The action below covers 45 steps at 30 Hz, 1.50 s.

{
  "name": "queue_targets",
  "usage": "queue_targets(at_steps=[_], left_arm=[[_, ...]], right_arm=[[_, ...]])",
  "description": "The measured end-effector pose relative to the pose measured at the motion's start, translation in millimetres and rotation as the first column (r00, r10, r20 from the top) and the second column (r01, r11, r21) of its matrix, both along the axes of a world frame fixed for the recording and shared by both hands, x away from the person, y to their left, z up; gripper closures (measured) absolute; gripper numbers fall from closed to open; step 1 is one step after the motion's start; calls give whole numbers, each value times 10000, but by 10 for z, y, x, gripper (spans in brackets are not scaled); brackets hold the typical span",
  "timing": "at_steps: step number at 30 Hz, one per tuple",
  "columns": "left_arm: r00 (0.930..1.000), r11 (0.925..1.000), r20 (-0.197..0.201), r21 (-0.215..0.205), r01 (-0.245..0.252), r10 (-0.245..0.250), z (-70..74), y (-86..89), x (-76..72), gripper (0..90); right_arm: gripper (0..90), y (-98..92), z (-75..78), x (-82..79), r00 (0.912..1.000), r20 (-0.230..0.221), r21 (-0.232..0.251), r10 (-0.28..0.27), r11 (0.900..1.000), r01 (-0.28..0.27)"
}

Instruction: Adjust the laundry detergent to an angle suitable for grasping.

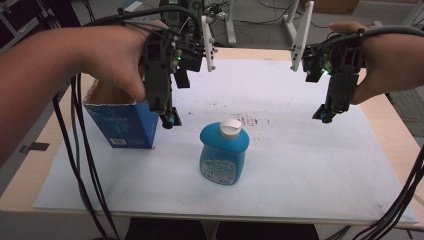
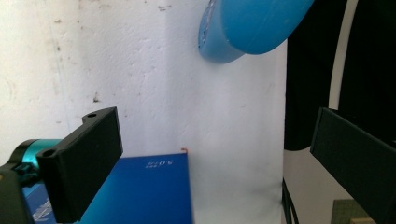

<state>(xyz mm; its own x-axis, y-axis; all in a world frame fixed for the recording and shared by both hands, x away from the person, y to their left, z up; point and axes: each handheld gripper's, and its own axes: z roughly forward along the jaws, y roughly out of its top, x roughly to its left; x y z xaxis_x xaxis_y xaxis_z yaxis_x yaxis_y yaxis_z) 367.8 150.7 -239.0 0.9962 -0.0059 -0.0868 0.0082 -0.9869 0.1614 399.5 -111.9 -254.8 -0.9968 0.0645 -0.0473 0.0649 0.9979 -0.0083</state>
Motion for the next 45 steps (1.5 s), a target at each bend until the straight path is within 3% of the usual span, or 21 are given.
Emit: queue_targets(at_steps=[9,14,20,24,32,36,41,45], left_arm=[[9992,9973,-338,703,-203,228,-9,0,112,22],[9984,9933,-202,1043,-499,523,-21,27,170,16],[9983,9927,-149,1071,-546,566,-22,39,207,16],[9983,9924,240,1097,-551,527,-22,19,232,16],[9997,9885,105,1494,-240,227,-77,-27,231,17],[9989,9862,-170,1607,-395,427,-143,-16,247,17],[9986,9849,-300,1689,-387,444,-207,-7,239,17],[9991,9877,-177,1521,-352,383,-200,0,245,17]], right_arm=[[18,200,38,98,9991,-224,-57,363,9993,-364],[18,281,65,133,9983,-238,-40,530,9986,-531],[18,315,75,168,9976,-279,13,632,9980,-632],[18,311,74,175,9980,-270,-22,574,9983,-575],[18,273,110,177,9969,-150,269,773,9967,-769],[18,278,157,167,9971,-135,266,745,9969,-741],[18,290,188,155,9971,-131,393,752,9964,-746],[18,292,175,148,9975,-136,240,693,9973,-690]])
